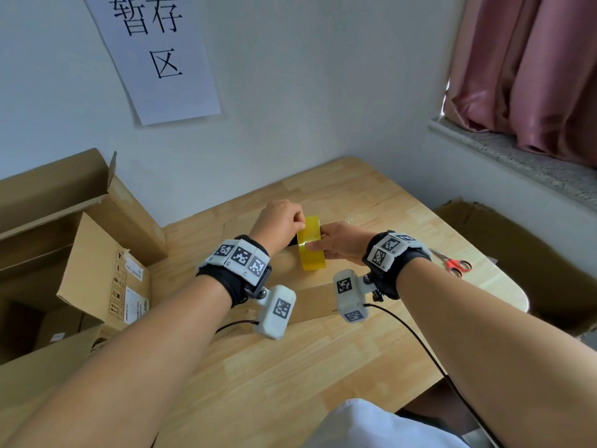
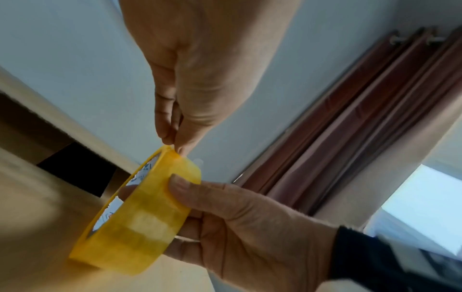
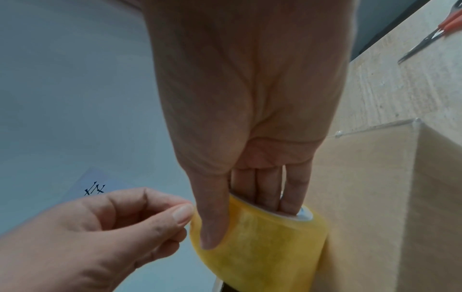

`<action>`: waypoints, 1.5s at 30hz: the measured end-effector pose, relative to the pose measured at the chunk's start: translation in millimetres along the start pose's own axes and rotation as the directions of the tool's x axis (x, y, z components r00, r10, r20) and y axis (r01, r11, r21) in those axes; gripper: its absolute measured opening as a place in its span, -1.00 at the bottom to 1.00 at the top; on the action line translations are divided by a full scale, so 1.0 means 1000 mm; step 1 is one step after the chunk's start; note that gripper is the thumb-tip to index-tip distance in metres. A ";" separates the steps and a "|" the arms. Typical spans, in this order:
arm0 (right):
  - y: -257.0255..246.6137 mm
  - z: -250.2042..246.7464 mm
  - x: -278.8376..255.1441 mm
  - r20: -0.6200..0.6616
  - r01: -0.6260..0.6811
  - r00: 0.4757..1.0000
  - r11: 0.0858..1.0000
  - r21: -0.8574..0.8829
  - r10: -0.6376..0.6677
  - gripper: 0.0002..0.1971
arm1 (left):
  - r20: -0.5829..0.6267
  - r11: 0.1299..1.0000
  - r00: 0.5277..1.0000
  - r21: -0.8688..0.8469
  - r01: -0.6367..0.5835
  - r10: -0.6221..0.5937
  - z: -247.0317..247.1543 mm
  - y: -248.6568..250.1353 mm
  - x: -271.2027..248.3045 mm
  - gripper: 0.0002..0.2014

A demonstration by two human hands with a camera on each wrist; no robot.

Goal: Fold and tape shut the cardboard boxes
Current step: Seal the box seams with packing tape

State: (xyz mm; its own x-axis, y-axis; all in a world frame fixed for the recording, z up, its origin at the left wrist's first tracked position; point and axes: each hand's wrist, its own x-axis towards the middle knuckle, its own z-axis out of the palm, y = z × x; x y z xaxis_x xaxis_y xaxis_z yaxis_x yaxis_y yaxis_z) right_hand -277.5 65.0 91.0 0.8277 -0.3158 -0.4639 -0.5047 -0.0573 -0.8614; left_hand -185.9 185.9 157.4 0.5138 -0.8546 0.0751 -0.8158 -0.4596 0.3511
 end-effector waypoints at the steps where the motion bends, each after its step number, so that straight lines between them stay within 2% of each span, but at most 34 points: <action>1: 0.000 0.001 0.000 -0.005 0.002 1.000 1.000 -0.015 -0.002 -0.49 | 0.001 0.999 1.000 0.036 -0.006 0.006 0.001 0.001 0.000 -0.88; 4: -0.001 0.002 0.002 -0.028 0.010 1.000 0.997 -0.078 -0.013 -0.49 | 0.029 0.996 0.999 0.085 0.027 -0.029 0.002 0.007 -0.001 -0.83; 8: -0.004 0.003 0.001 -0.036 0.008 0.999 0.994 -0.107 -0.012 -0.52 | 0.051 0.997 0.995 0.004 0.081 -0.082 -0.001 0.011 0.000 -0.80; 13: -0.006 0.003 -0.001 -0.091 0.026 0.995 0.994 -0.109 -0.036 -0.65 | 0.109 0.998 0.994 -0.058 0.031 -0.024 0.002 0.025 -0.002 -0.82; 19: -0.006 0.002 -0.006 -0.060 0.028 0.998 0.990 -0.139 -0.036 -0.49 | 0.134 0.985 0.990 -0.157 0.069 -0.048 -0.007 0.013 0.004 -0.91; 21: -0.006 0.001 -0.009 -0.054 0.027 0.998 0.979 -0.202 -0.039 -0.50 | 0.104 0.937 0.987 -0.315 0.150 -0.122 -0.006 0.007 0.007 -0.93; 23: -0.006 -0.001 -0.016 -0.049 0.032 0.998 0.956 -0.292 -0.048 -0.62 | 0.099 0.882 0.978 -0.424 0.206 -0.181 -0.003 0.004 0.008 -0.92; 25: -0.004 -0.001 -0.020 -0.051 0.032 0.997 0.925 -0.379 -0.055 -0.69 | 0.096 0.892 0.980 -0.405 0.198 -0.174 0.000 0.003 0.009 -0.91; 29: -0.009 0.002 -0.019 -0.056 0.022 0.996 0.827 -0.562 -0.064 -0.58 | 0.054 0.955 0.990 -0.264 0.137 -0.127 0.000 0.009 0.010 -0.89; 31: -0.012 0.003 -0.018 -0.041 0.026 0.997 0.833 -0.552 -0.059 -0.58 | 0.035 0.989 0.998 -0.140 0.053 -0.049 -0.003 0.015 0.008 -0.88; 33: -0.014 0.003 -0.019 -0.035 0.043 0.997 0.845 -0.533 -0.073 -0.60 | 0.051 0.994 0.998 -0.104 -0.019 0.024 -0.004 0.021 0.006 -0.87; 40: -0.015 0.003 -0.015 -0.021 0.143 0.986 0.895 -0.421 -0.168 -0.78 | 0.215 0.964 0.957 -0.219 -0.148 0.195 -0.006 0.027 0.002 -0.89; 43: -0.010 0.000 -0.012 -0.078 0.106 0.987 0.931 -0.350 -0.142 -0.72 | 0.173 0.928 0.969 -0.358 -0.105 0.177 -0.014 0.016 0.004 -0.91; 45: -0.008 0.000 -0.011 -0.139 0.096 0.980 0.950 -0.297 -0.143 -0.66 | 0.078 0.878 0.994 -0.478 -0.031 0.077 -0.018 0.005 0.009 -0.93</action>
State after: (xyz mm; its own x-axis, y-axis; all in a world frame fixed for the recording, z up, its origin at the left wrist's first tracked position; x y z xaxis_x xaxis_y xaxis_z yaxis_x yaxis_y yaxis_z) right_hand -282.3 68.9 103.2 0.8489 -0.4330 -0.3030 -0.4727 -0.3659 -0.8017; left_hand -180.3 180.2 176.9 0.4271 -0.9037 0.0293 -0.6054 -0.2617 0.7516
